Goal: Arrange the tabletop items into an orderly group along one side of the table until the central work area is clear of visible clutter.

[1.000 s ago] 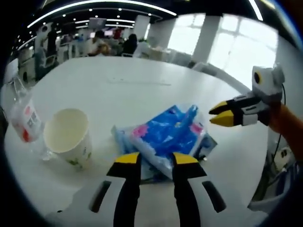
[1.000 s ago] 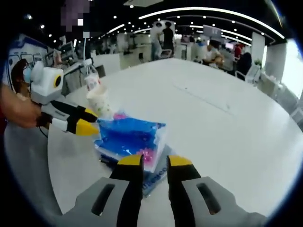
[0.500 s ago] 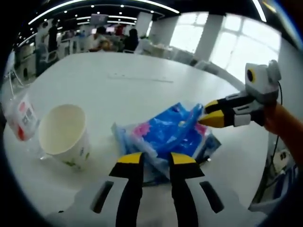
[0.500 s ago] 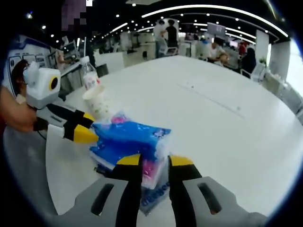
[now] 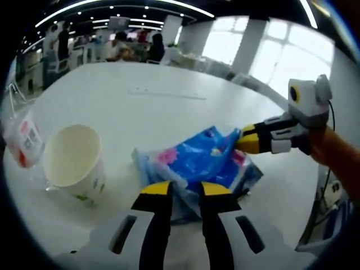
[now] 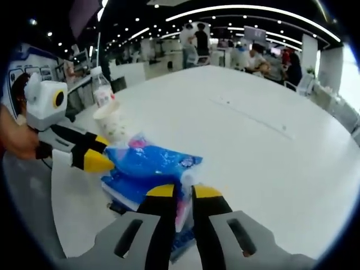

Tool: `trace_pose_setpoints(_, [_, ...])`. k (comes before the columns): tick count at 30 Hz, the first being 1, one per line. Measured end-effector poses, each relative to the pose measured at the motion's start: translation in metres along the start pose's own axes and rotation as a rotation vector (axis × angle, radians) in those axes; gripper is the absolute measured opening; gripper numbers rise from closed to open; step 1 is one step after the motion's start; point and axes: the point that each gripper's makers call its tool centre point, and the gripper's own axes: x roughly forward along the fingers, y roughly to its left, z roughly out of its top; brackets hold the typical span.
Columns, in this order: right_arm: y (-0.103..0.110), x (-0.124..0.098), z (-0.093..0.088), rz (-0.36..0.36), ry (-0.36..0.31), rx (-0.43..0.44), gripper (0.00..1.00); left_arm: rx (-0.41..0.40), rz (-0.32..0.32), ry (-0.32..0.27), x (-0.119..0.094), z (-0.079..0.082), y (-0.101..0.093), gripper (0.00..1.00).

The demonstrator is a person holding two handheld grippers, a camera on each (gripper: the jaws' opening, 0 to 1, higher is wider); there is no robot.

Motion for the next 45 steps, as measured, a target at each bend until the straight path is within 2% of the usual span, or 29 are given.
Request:
trace_pose_setpoints(7, [0.0,-0.003,0.0,0.013,-0.029,0.045,0.04,0.006,0.0,-0.005,0.0,0.001,0.0,0.17])
trace_pose_setpoints(13, [-0.001,-0.005,0.002,0.035,-0.065,0.125,0.03,0.047,0.006,-0.007,-0.001,0.001,0.0,0.21])
trace_pose_setpoints(35, [-0.002,-0.016,0.002,0.055,-0.128,0.207,0.02,0.06,0.001,-0.019,-0.007,0.0,-0.002,0.27])
trace_pose_setpoints(38, [-0.003,-0.019,0.003,0.055,-0.138,0.219,0.02,0.051,-0.015,-0.042,-0.008,0.003,-0.005,0.33])
trace_pose_setpoints(45, [-0.004,-0.024,0.004,0.054,-0.15,0.234,0.02,0.123,-0.09,-0.05,-0.012,0.001,-0.02,0.48])
